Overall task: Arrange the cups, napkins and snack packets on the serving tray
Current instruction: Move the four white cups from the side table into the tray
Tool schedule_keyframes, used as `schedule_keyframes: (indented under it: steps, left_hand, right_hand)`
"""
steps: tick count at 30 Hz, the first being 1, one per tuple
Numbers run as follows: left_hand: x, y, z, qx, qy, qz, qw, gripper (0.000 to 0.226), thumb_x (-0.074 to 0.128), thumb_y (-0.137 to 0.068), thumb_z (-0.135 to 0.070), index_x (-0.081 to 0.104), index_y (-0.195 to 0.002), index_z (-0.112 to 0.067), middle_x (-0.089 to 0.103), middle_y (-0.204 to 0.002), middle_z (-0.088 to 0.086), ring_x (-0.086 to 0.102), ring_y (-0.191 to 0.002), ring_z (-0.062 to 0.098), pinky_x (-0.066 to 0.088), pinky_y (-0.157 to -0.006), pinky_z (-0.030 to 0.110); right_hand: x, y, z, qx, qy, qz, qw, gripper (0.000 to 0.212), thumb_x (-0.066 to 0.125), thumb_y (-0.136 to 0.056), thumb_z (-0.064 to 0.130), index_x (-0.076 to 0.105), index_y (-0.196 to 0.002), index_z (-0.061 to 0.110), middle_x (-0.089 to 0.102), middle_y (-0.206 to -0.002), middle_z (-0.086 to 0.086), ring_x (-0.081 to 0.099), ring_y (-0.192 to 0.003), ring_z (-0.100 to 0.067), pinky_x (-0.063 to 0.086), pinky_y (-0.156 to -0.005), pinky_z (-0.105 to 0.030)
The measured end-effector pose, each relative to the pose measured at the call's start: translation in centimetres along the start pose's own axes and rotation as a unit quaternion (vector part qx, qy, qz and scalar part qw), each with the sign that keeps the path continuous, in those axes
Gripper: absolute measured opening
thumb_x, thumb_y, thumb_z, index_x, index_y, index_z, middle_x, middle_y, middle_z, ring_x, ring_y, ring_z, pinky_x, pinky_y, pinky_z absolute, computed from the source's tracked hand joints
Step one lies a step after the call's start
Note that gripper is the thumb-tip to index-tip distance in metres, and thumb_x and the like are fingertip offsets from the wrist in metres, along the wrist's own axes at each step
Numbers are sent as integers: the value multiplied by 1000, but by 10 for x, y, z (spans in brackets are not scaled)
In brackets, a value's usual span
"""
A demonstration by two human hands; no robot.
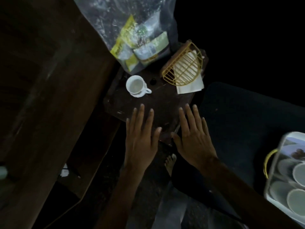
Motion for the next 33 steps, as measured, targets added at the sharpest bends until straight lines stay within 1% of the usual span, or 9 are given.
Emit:
schedule_keyframes:
  steps: [5,9,13,15,18,20,23,27,33]
  left_hand:
    - [-17,-43,50,-28,31,-19,999,60,39,-102,-41,41,-151,-8,29,-163,18,25,-153,35,29,-120,56]
    - [-19,-72,71,-25,67,-18,997,56,47,-104,-33,38,-152,-6,29,-163,17,27,-152,33,31,-120,50]
    - [-14,-97,78,-76,175,-12,982,54,48,-104,-25,36,-153,-5,35,-161,13,31,-151,25,25,-121,26]
    - [-11,-103,78,-116,238,-18,964,51,48,-105,-23,39,-152,-7,42,-158,11,38,-147,21,25,-110,10]
    - [-8,-105,75,-168,311,-34,935,46,48,-105,-22,43,-150,-13,51,-152,6,45,-135,4,32,-96,0]
    - [-6,-105,74,-186,341,-50,920,44,49,-105,-19,47,-148,-13,55,-148,4,43,-122,-10,32,-90,-7]
    - [-6,-106,70,-215,380,-52,898,43,49,-104,-17,49,-147,-14,56,-146,3,49,-126,0,41,-98,6]
    - [-9,-102,64,-236,401,-59,883,41,50,-103,-15,53,-144,-15,59,-144,3,54,-131,15,48,-108,35]
    - [-15,-80,41,-238,431,-62,868,39,51,-102,-12,57,-140,-16,62,-139,1,59,-127,12,51,-106,39]
  right_hand:
    - [0,-47,41,-33,-7,-29,999,76,45,-97,46,10,-156,14,10,-165,-7,3,-153,-22,22,-119,-47]
    - [1,-79,64,-54,-45,-47,996,74,50,-97,41,17,-155,10,23,-161,-9,25,-146,-26,37,-108,-46]
    - [3,-109,74,-46,-165,-74,982,57,54,-98,21,35,-148,0,44,-147,-17,42,-128,-33,38,-104,-39]
    - [2,-120,75,-31,-225,-96,969,44,56,-97,12,49,-138,-2,57,-132,-19,52,-117,-34,43,-99,-39]
    - [3,-128,76,-28,-280,-110,953,30,58,-95,5,61,-124,-3,66,-117,-18,62,-107,-32,51,-89,-46]
    - [4,-129,76,-26,-292,-115,949,26,57,-96,5,64,-119,-3,69,-113,-17,65,-104,-30,52,-87,-42]
    - [3,-129,76,-11,-304,-128,944,21,57,-96,5,67,-114,-1,72,-105,-15,68,-97,-25,52,-81,-29]
    - [-2,-125,72,-6,-318,-135,938,19,58,-96,8,68,-110,-1,73,-101,-14,69,-93,-25,54,-79,-37]
    - [-14,-96,55,-5,-340,-158,927,16,61,-96,13,69,-107,4,74,-98,-6,68,-88,-12,56,-77,-30]
Point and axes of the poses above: each hand's wrist, its own y-axis away from the middle knuckle, its own x-axis out of the palm, z = x × y, the point moved 4 cm from there along -y, towards the middle knuckle
